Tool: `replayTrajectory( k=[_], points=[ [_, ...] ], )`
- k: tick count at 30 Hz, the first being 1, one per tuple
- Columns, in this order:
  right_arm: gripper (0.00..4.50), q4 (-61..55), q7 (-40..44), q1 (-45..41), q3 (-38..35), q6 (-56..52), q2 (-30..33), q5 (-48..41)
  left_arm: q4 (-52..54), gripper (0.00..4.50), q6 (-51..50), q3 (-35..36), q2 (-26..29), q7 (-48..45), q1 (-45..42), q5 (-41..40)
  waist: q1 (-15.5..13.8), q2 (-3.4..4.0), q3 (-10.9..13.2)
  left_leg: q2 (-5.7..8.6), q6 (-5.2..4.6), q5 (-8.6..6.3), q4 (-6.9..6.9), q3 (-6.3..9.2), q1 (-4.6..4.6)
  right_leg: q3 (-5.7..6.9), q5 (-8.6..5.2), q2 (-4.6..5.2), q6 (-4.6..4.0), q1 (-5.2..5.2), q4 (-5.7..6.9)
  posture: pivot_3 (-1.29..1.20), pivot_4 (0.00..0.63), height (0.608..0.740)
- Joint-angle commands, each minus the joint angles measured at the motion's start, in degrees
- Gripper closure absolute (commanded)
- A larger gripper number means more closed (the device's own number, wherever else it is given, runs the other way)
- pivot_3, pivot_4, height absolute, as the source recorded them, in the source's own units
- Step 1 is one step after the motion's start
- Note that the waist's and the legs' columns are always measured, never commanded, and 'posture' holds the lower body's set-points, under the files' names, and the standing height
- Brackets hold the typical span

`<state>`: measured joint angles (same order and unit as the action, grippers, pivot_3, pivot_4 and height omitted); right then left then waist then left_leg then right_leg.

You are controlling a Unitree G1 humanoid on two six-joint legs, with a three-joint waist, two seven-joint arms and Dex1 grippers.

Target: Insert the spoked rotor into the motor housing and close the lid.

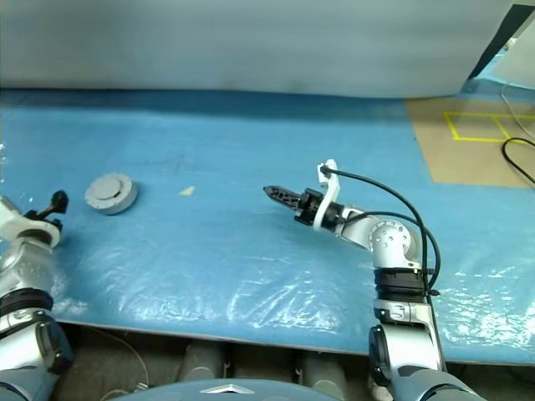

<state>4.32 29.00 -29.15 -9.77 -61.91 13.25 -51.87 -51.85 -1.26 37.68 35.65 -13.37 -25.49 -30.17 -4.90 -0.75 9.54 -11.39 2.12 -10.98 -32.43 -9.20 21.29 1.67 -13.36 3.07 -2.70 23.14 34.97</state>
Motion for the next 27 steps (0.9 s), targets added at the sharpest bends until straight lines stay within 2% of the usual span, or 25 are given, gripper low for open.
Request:
replayTrajectory(
  k=[1, 4, 7, 12, 15, 21, 24, 27],
  points=[
    [1.71, -1.71, 1.03, -0.29, 0.36, 0.77, -0.48, -0.22, -1.94, 0.14, 2.73, 1.55, 3.19, -2.22, -0.66, 0.01, -0.55, 0.0, 0.0, -0.02, 0.0, 0.0, -0.01, 0.01, -0.01, 0.0, 0.0, 0.0, 0.0, -0.01, 0.0, 0.0, 0.15, 0.74],
    [1.71, -1.7, 1.34, -0.43, 0.37, 1.08, -0.74, -0.21, 1.18, 0.14, 0.52, 1.66, 2.94, -8.08, -1.3, -2.49, -0.82, -0.01, -0.01, -0.03, 0.0, 0.0, -0.04, 0.02, -0.05, 0.02, -0.01, 0.03, -0.02, -0.09, 0.02, 0.0, 0.15, 0.74],
    [1.71, -2.74, 2.33, -0.17, 0.53, 2.03, -0.24, 0.16, 10.23, 0.14, -4.78, -0.35, 0.64, -14.42, -1.1, -5.89, -0.82, -0.04, -0.02, 0.0, 0.0, 0.0, -0.1, 0.0, -0.05, 0.02, -0.11, 0.11, -0.18, -0.11, 0.04, 0.0, 0.15, 0.74],
    [1.71, -7.75, 6.27, 1.14, 0.53, 4.05, 2.68, -0.21, 41.33, 0.14, -20.12, -11.79, -4.01, -24.47, 5.1, -14.26, -0.74, -0.03, -0.01, 0.08, 0.0, 0.0, -0.1, -0.19, -0.04, -0.01, -0.15, 0.28, -0.27, -0.11, 0.04, 0.0, 0.15, 0.74],
    [1.71, -9.5, 8.44, 1.23, 0.8, 5.46, 4.63, 0.25, 52.04, 0.14, -26.2, -18.31, -4.03, -27.77, 5.76, -16.24, -0.57, -0.04, 0.0, 0.04, -0.01, 0.0, -0.05, -0.52, -0.08, -0.02, -0.16, 0.21, -0.27, -0.06, 0.06, 0.0, 0.15, 0.74],
    [1.71, -11.06, 11.36, 0.54, 2.45, 9.13, 8.28, 3.42, 57.54, 0.14, -28.77, -28.55, -6.11, -32.78, 0.42, -14.31, -0.46, 0.06, 0.02, -0.12, -0.02, 0.01, 0.0, -0.73, -0.25, -0.09, -0.25, 0.02, -0.42, 0.02, 0.23, 0.0, 0.15, 0.74],
    [1.71, -12.91, 13.97, 2.24, 10.2, 16.92, 12.61, 13.68, 57.13, 0.14, -25.57, -37.83, -6.24, -38.94, 0.57, -7.67, -0.43, 0.08, 0.01, -0.07, -0.02, 0.01, -0.01, -0.78, -0.26, -0.16, -0.25, 0.03, -0.41, 0.02, 0.2, 0.0, 0.15, 0.74],
    [1.71, -14.64, 16.99, 3.55, 16.11, 24.76, 16.44, 21.75, 55.59, 0.14, -21.72, -43.35, -5.12, -44.56, 1.51, -2.48, -0.41, 0.08, 0.01, -0.08, -0.02, 0.01, 0.05, -0.78, -0.24, -0.17, -0.12, 0.02, -0.19, 0.05, 0.18, 0.0, 0.15, 0.74]
  ],
)
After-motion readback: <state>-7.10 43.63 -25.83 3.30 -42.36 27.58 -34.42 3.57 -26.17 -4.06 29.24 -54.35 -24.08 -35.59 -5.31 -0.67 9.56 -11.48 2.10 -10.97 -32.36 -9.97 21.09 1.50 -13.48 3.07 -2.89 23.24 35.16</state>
